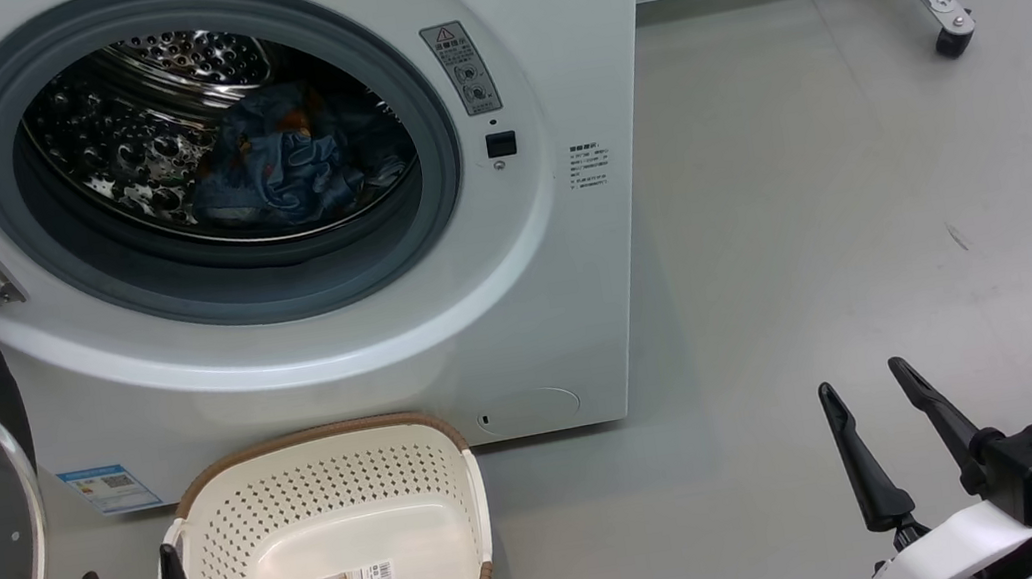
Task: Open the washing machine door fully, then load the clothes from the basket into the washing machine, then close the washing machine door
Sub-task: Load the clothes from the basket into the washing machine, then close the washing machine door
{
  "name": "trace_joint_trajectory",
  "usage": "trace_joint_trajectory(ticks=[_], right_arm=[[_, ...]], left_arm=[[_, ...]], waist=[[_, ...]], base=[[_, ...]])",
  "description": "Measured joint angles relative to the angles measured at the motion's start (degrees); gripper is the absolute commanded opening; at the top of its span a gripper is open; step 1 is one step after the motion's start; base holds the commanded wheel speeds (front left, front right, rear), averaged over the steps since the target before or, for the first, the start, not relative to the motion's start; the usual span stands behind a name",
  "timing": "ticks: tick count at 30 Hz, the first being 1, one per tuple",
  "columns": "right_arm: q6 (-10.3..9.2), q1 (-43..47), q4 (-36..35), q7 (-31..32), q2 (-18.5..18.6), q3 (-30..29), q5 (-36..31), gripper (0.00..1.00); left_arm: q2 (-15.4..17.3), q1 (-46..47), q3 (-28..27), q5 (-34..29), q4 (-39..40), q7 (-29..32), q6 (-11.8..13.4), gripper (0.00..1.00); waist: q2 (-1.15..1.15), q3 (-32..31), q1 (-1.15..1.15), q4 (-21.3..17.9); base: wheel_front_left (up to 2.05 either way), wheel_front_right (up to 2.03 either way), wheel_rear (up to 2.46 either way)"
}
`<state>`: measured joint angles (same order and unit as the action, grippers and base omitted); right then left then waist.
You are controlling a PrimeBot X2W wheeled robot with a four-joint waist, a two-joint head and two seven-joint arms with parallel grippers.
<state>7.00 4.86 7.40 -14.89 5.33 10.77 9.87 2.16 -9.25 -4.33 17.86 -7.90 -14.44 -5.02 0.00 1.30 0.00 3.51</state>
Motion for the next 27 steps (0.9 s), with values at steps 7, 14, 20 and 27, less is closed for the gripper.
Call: trace_joint_trajectory(ticks=[7, 14, 20, 27], right_arm=[[0.0, 0.3, -0.2, 0.0, -0.1, -0.8, 0.0, 1.0], [0.0, 0.3, -0.4, 0.0, -0.1, -1.0, 0.0, 1.0], [0.0, 0.3, -0.7, 0.0, -0.3, -1.0, -0.4, 1.0], [0.0, 0.3, -0.9, 0.0, -0.3, -1.1, -0.4, 1.0]], left_arm=[[0.0, -2.0, 0.6, 0.6, 2.7, 0.0, 0.0, 1.0], [0.0, -2.7, -0.9, 0.9, 2.8, 0.0, -0.1, 1.0], [0.1, -2.7, -3.0, 1.0, 1.0, 0.0, -1.1, 1.0], [0.1, -2.4, -4.7, 1.4, -1.2, 0.0, -1.6, 1.0]], waist=[[0.0, 0.2, 0.0, -0.5], [0.0, 0.6, 0.0, -0.9], [0.0, 1.2, 0.0, -0.9], [0.0, 1.8, 0.0, -0.6]], base=[[-0.01, 0.03, -0.02], [-0.23, 0.28, -0.04], [-0.52, 0.52, 0.0], [-0.8, 0.8, 0.0]])
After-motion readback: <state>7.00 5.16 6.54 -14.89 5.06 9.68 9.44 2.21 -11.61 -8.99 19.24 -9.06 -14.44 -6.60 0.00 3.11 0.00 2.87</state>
